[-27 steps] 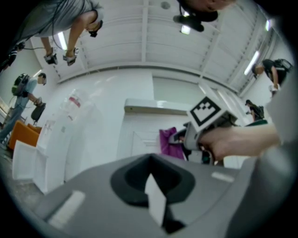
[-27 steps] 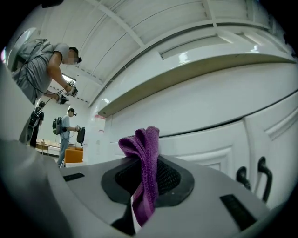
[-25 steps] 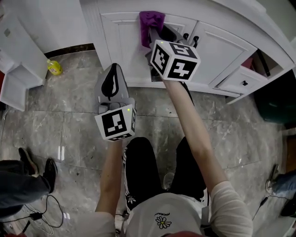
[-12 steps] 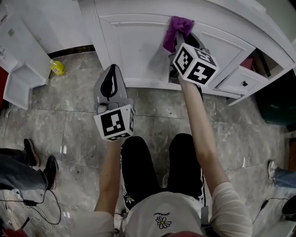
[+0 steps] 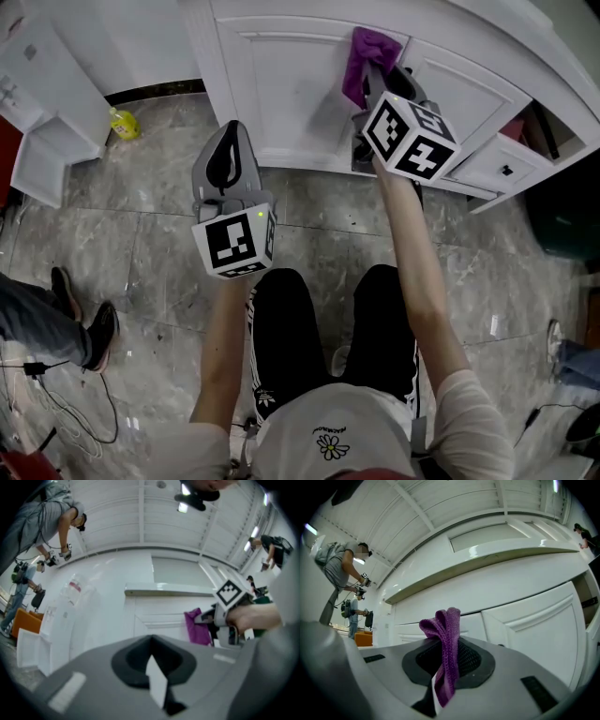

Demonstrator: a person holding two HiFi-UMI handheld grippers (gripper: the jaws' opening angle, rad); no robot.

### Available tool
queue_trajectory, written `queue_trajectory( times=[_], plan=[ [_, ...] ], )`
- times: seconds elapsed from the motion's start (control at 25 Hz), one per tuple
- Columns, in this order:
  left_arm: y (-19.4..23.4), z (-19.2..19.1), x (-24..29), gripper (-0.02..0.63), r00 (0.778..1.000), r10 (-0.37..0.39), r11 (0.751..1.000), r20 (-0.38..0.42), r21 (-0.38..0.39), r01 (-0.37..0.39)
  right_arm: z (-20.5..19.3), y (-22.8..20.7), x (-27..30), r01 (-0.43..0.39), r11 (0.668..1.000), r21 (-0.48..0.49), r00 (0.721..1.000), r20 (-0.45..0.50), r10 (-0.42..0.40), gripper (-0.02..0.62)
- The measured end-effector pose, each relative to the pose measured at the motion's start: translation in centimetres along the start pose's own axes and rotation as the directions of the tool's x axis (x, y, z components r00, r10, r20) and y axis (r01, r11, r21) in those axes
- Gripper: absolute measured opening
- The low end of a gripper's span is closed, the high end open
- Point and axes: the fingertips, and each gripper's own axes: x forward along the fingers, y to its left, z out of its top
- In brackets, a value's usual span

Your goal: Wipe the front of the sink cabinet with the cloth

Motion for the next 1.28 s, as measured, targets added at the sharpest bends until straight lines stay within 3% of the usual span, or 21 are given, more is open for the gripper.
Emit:
queue_trajectory(
  times=[0.28, 0.48, 0.84, 1.28],
  plan=[
    [2.6, -1.1, -1.6, 0.005, 0.999, 0.031, 1.0, -0.01, -0.004, -0.031, -3.4, 11.5, 2.0, -0.253, 0.964, 0.079, 0.967, -0.007, 0.255, 0.052],
    [5.2, -1.9, -3.5, 0.005, 0.997, 0.077, 0.997, -0.02, 0.003, -0.077, -6.3, 17.5, 4.4, -0.361, 0.925, 0.117, 0.93, -0.034, 0.367, 0.051],
    [7.3, -2.9, -5.3, 0.005, 0.993, 0.11, 0.994, -0.044, 0.014, -0.11, -9.1, 21.3, 7.0, -0.381, 0.924, 0.016, 0.919, -0.103, 0.381, 0.051],
    [6.7, -2.3, -5.6, 0.005, 0.995, 0.094, 0.995, -0.037, 0.036, -0.093, -9.4, 19.0, 8.0, -0.321, 0.947, 0.0, 0.941, -0.115, 0.319, 0.051]
  ],
)
